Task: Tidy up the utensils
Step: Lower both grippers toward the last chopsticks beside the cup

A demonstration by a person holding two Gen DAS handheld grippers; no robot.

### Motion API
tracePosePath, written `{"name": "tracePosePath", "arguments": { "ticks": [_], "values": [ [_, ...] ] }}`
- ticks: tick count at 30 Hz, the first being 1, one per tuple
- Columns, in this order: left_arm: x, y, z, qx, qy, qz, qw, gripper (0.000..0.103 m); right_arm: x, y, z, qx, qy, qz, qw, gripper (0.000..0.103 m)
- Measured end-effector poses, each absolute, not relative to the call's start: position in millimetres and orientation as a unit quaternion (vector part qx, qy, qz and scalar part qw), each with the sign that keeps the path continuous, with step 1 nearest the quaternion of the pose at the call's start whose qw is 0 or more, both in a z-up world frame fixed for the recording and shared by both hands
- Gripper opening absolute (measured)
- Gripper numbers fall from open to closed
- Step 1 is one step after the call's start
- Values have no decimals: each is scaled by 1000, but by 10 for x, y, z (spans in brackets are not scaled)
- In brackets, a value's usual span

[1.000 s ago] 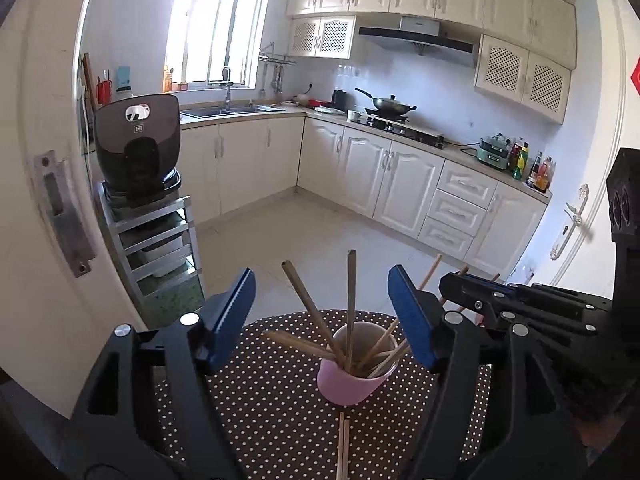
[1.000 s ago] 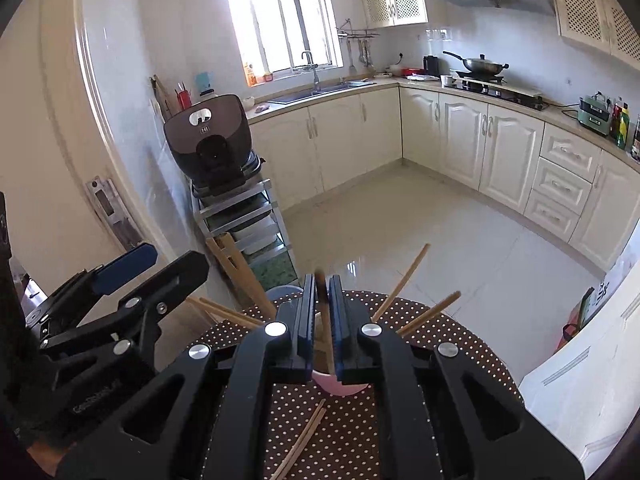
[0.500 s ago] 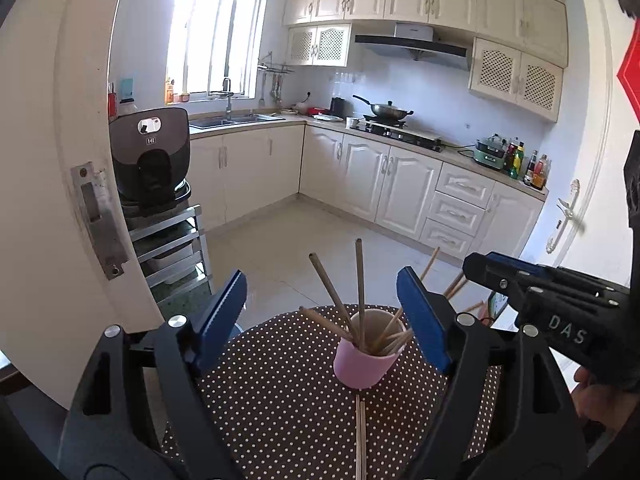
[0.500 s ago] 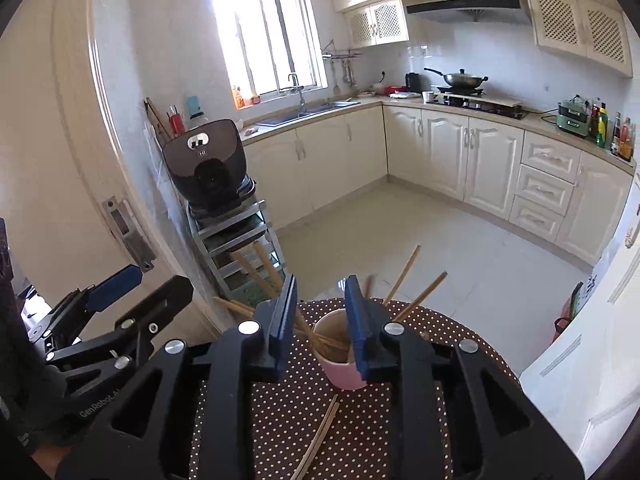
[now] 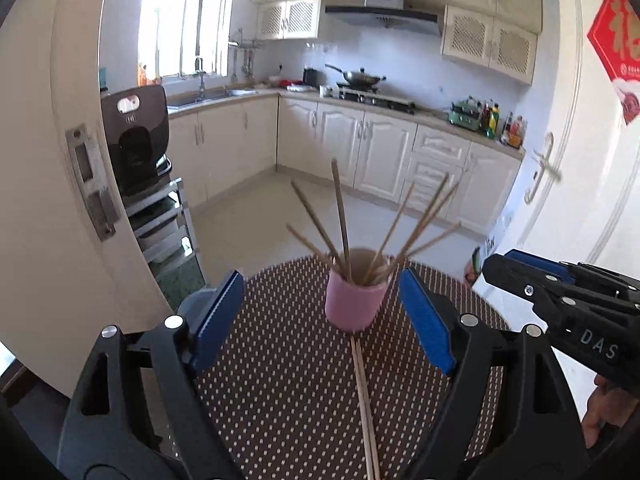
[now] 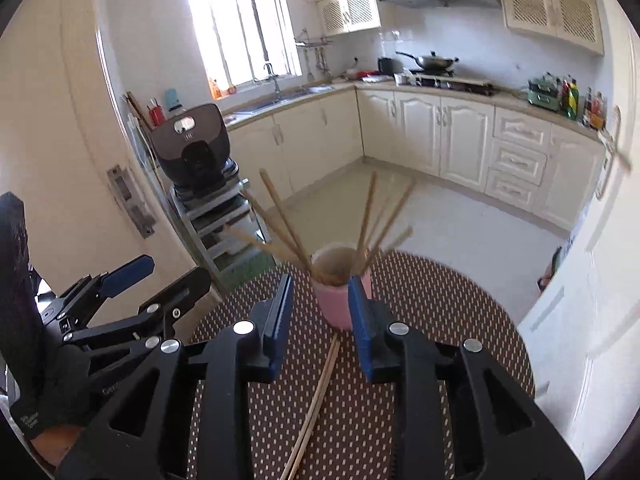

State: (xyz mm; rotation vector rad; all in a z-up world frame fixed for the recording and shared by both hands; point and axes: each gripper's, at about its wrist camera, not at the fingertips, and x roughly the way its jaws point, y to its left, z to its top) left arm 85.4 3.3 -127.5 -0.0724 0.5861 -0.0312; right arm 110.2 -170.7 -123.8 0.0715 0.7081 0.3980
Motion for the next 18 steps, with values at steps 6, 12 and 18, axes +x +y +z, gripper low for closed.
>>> {"name": "tracePosePath", "arguments": {
  "ticks": [6, 12, 18],
  "values": [
    [842, 69, -1556, -27, 339, -26, 940, 80, 1038, -1650, -1609, 34, 386, 182, 904, 27],
    [858, 123, -1851, -27, 387, -28, 921, 80, 1089, -1548, -2076, 27, 439, 178, 880, 27],
    [928, 204, -2080, -34, 424, -24, 905, 80, 1290, -1435, -2570, 43, 503, 173, 846, 27]
  ]
}}
